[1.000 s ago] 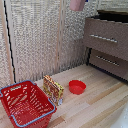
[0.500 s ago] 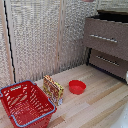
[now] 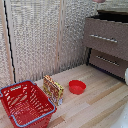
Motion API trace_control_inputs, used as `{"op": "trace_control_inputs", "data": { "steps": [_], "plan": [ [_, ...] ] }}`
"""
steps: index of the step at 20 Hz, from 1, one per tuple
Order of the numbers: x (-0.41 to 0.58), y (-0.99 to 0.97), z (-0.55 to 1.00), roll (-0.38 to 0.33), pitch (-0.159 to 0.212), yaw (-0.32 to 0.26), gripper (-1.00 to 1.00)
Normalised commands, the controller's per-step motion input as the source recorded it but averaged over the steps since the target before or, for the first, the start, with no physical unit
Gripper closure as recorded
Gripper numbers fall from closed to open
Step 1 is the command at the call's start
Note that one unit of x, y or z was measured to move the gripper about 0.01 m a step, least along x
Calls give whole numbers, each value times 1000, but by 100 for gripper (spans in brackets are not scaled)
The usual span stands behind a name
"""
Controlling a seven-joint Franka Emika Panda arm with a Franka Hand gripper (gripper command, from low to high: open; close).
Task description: Compassionately, move the pinch receptors towards pink recepticle. Embrace the recepticle delicately and rise accordingly. Progress forward guided by applied tension and move towards the highest section of the storage unit. Place the recepticle delicately and shut the storage unit.
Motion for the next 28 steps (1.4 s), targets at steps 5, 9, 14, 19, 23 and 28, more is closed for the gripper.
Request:
{"op": "trace_control_inputs", "data": {
  "steps": [5,9,14,19,23,28],
  "plan": [
    [-61,-864,59,-48,138,53,100],
    [-97,-649,0,-159,149,45,100],
    [-23,-373,-45,-272,106,43,100],
    [38,-105,-337,-58,51,5,100],
    [51,-41,-486,-1,74,-1,100],
    [37,-13,-37,-32,47,-6,-100]
  ]
}}
